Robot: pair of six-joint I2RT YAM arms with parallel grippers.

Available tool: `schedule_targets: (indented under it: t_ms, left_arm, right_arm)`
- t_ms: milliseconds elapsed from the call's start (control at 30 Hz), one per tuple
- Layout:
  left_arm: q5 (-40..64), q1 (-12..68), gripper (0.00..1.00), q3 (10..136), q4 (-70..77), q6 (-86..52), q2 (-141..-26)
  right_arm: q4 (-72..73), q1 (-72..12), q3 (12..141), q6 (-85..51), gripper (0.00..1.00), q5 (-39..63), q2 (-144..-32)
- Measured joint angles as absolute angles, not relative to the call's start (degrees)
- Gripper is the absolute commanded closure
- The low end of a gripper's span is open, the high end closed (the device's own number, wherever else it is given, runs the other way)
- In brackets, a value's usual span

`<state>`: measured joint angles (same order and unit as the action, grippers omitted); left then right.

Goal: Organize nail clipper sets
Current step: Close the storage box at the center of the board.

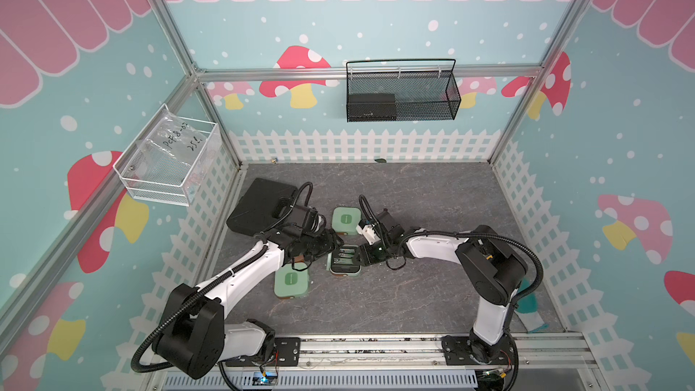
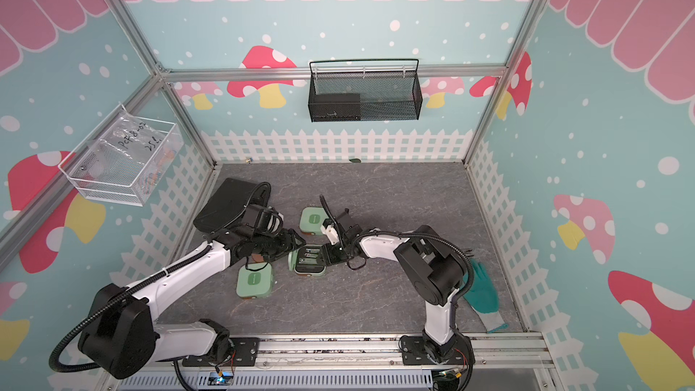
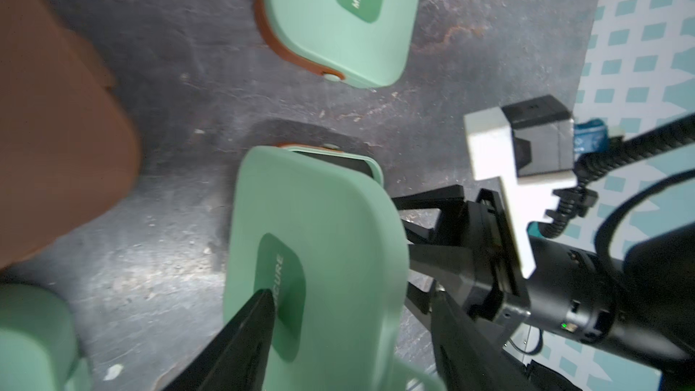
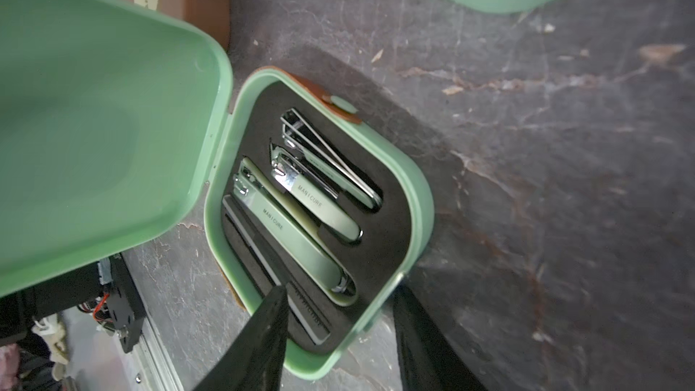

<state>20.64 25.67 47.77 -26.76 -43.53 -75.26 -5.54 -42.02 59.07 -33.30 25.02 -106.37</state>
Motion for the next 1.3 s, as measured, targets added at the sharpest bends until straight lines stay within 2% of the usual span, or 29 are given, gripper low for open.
schedule_targets:
  t_ms: [167,333,533,800,1033,1300]
  left_arm:
    - [20.45,30.65,0.32,50.63,-25.91,-44.91,-76.58]
    - [20.10,33.67,0.33,52.88,-23.90,-45.67,-80.64]
    - [17.93,34.96,0.35,52.93,-22.65,-46.11,-88.90]
    - [8.45,35.40,0.35,53.06,-27.57,-46.06,-89.41]
    - [-1.04,35.40,0.34,56.95,-37.01,-45.34,-88.20]
    - [-3.44,35.40,0.35,57.58,-38.81,-44.73,-94.32]
  right_arm:
    - [-6.44,-41.93,58.54,-32.88,0.41,20.69,-104.97]
    - [-10.76,-41.17,55.00,-32.58,0.37,12.40,-97.49]
    - [-14.26,-40.71,53.60,-31.75,0.38,6.59,-89.78]
    - [-12.73,-41.08,53.93,-30.59,0.50,13.10,-90.85]
    - [-10.39,-43.05,57.30,-31.38,0.55,17.80,-96.53]
    - [-9.74,-43.99,58.28,-32.34,0.59,18.50,-100.27]
